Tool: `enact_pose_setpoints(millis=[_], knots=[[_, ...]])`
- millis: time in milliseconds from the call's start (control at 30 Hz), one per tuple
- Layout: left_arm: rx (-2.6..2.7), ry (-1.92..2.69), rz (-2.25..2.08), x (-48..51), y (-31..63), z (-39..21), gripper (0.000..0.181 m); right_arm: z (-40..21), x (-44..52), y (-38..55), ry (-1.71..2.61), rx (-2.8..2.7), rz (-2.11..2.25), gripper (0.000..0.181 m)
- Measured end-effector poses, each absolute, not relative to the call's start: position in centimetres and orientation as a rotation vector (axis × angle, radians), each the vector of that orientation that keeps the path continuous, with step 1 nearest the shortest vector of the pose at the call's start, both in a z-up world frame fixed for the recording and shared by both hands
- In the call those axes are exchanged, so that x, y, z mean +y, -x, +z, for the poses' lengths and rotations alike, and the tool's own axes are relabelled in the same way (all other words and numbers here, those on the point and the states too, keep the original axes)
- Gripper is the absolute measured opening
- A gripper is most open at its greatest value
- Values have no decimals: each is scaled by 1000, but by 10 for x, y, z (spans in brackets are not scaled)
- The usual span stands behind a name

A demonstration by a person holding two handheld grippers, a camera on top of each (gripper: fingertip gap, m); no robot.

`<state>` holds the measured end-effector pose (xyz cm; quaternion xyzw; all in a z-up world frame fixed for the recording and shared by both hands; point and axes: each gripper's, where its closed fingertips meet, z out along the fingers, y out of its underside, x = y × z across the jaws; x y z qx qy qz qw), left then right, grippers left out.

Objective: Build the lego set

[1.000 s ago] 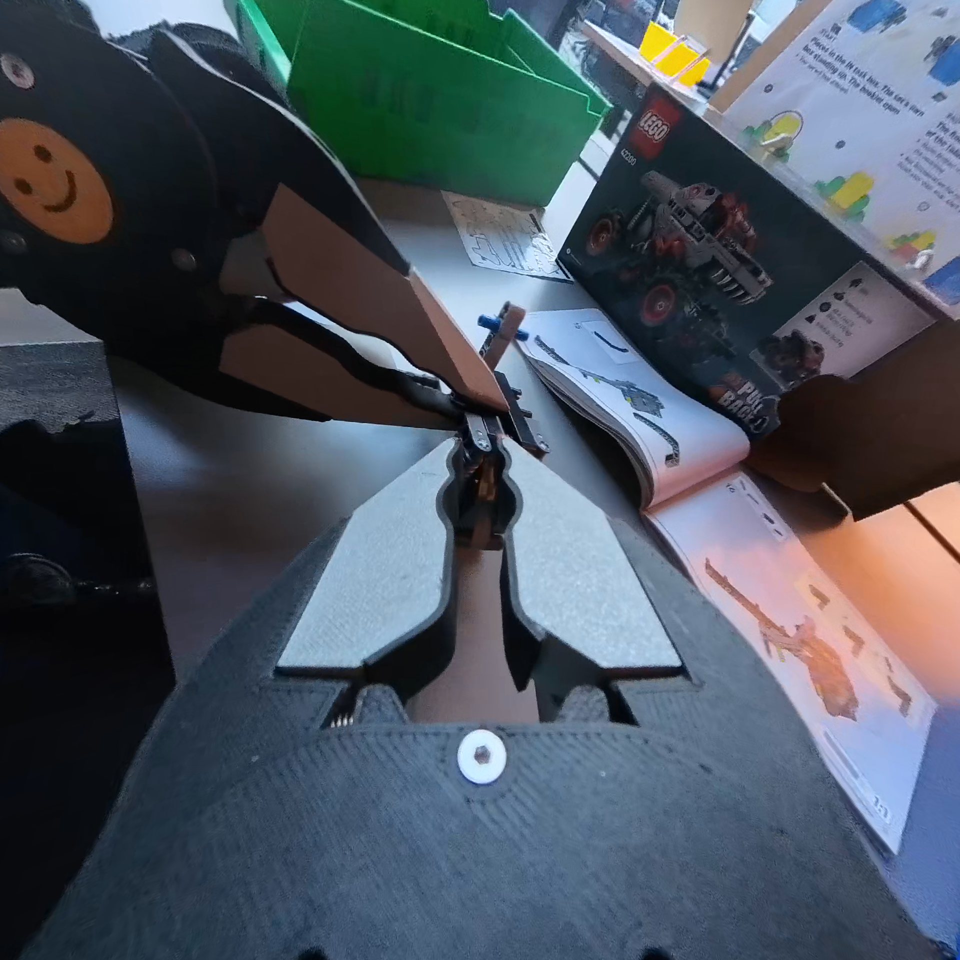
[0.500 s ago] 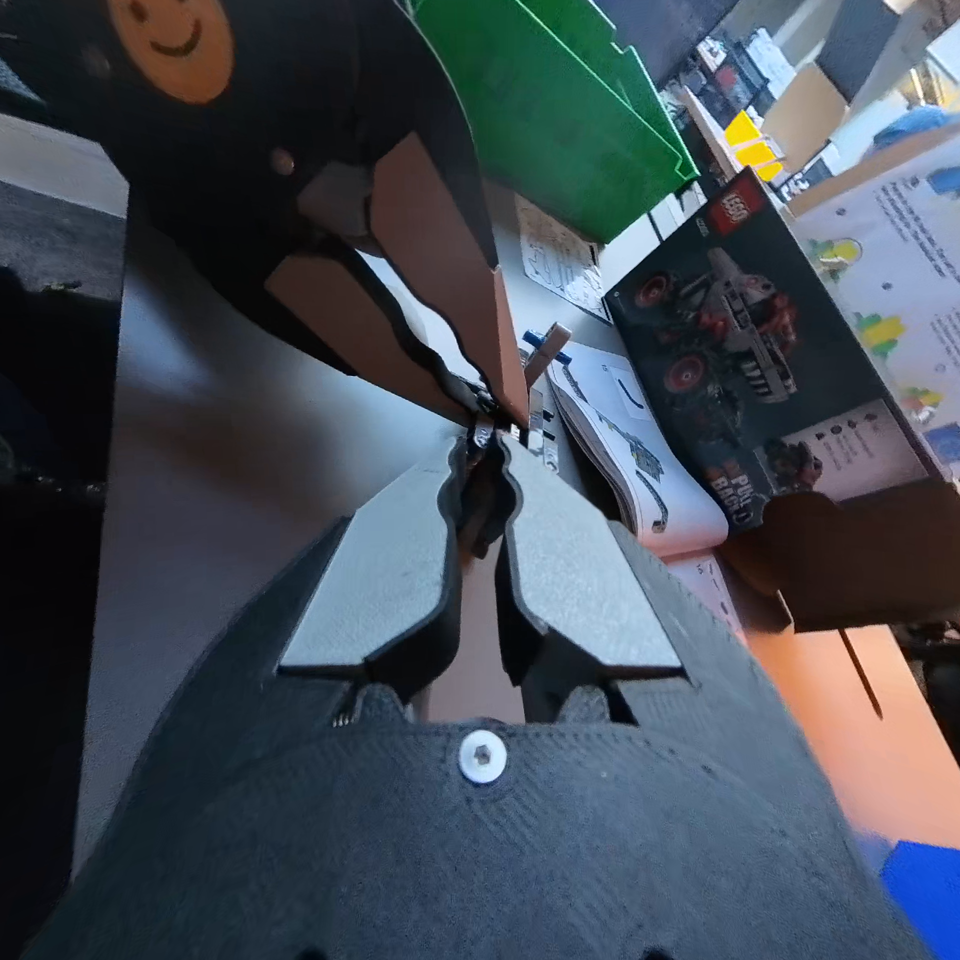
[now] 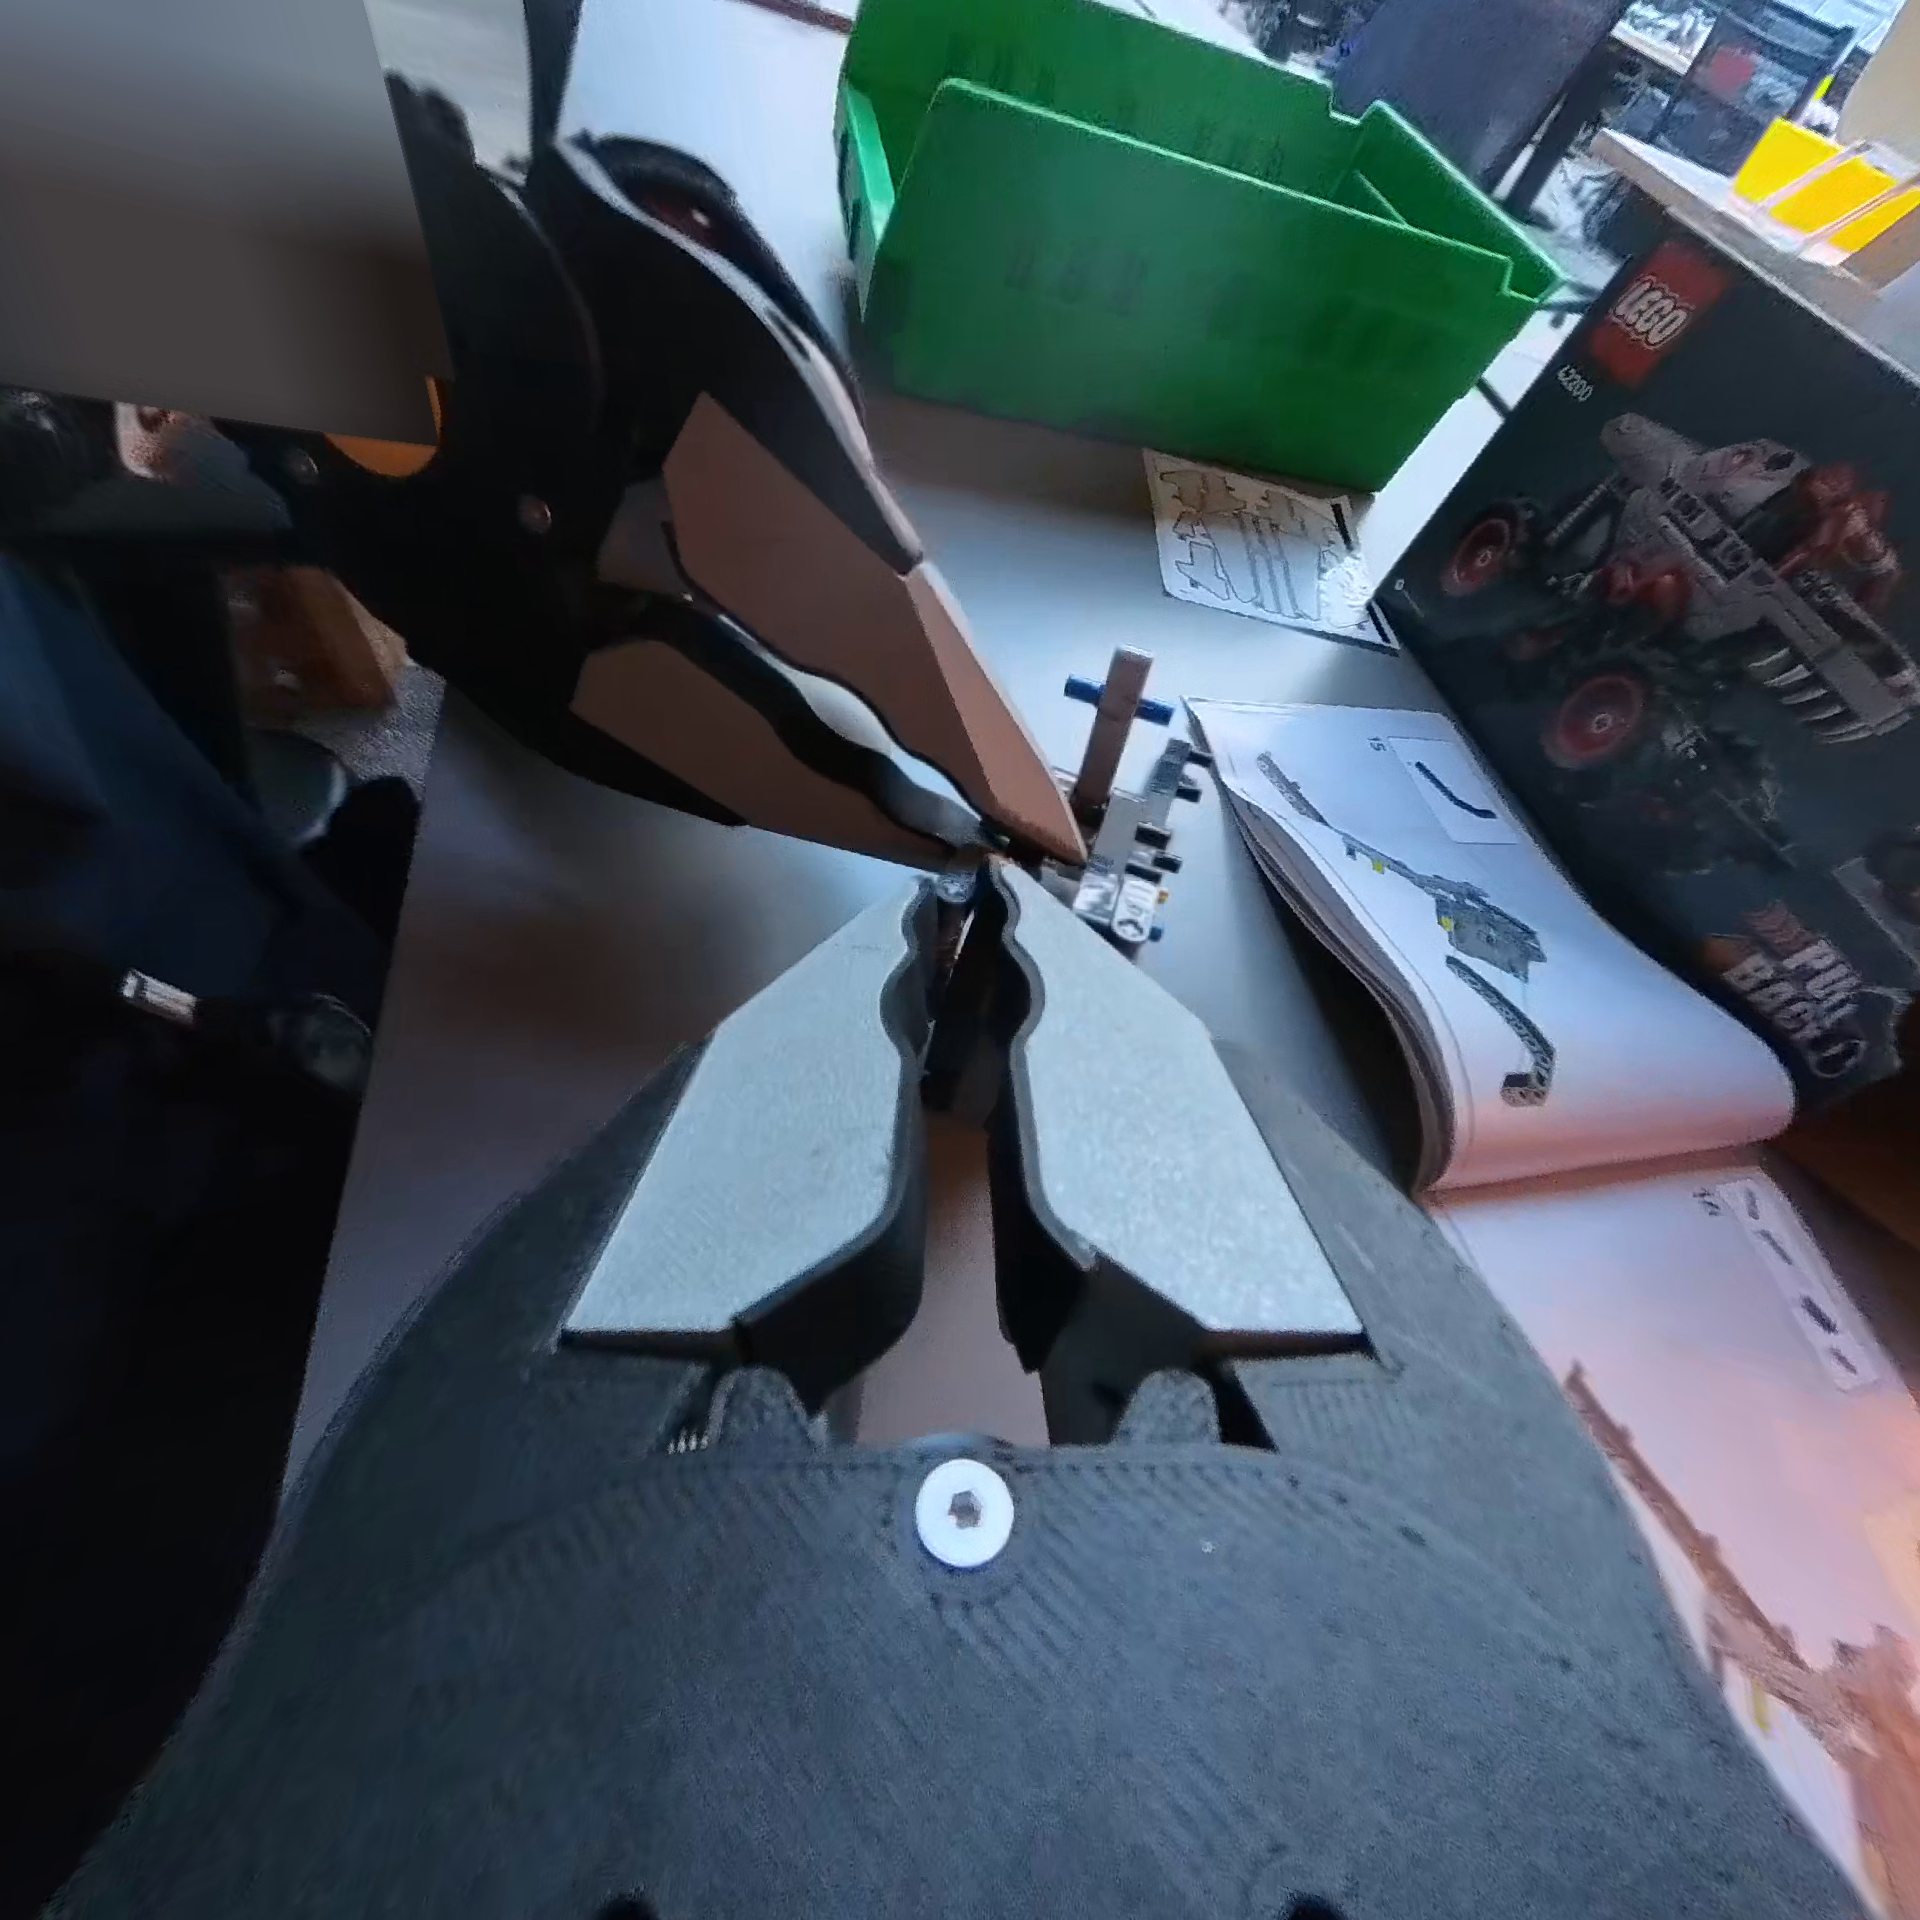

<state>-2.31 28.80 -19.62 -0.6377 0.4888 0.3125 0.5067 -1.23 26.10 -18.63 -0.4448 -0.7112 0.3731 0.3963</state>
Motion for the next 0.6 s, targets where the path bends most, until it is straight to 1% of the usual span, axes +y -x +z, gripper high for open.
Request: enact_pose_setpoints(millis=[67, 100, 133, 167, 200, 233, 300, 367, 400, 433, 533, 567, 600], knots=[[1180, 1536, 745, 288, 23, -196, 5, -186, 261, 12, 1133, -1799, 974, 5], [1179, 1535, 737, 288, 22, -196, 5, -188, 255, 13, 1128, -1823, 1012, 0], [1187, 1500, 685, 289, 13, -193, 5, -199, 211, 11, 1081, -1994, 1229, 0], [1202, 1507, 733, 294, 16, -193, 5, -211, 180, 12, 971, -2148, 1180, 0], [1187, 1518, 721, 297, 17, -192, 5, -230, 182, 21, 879, -2191, 877, 0], [1150, 1538, 639, 294, 15, -189, 5, -226, 188, 25, 812, -2160, 754, 0], [1114, 1530, 680, 290, 33, -186, 5, -188, 211, 21, 902, -1915, 964, 0], [1114, 1523, 677, 289, 32, -186, 5, -174, 235, 14, 1048, -1782, 1093, 0], [1125, 1505, 670, 289, 27, -186, 5, -171, 239, 13, 1061, -1747, 1099, 0], [1135, 1495, 666, 290, 23, -186, 6, -172, 247, 12, 1094, -1708, 1048, 4], [1120, 1525, 642, 294, 24, -185, 6, -174, 259, 9, 1173, -1596, 989, 19], [1113, 1535, 641, 295, 25, -185, 6, -175, 264, 8, 1199, -1565, 952, 21], [1109, 1539, 641, 295, 26, -185, 6, -173, 269, 6, 1217, -1526, 920, 18]])
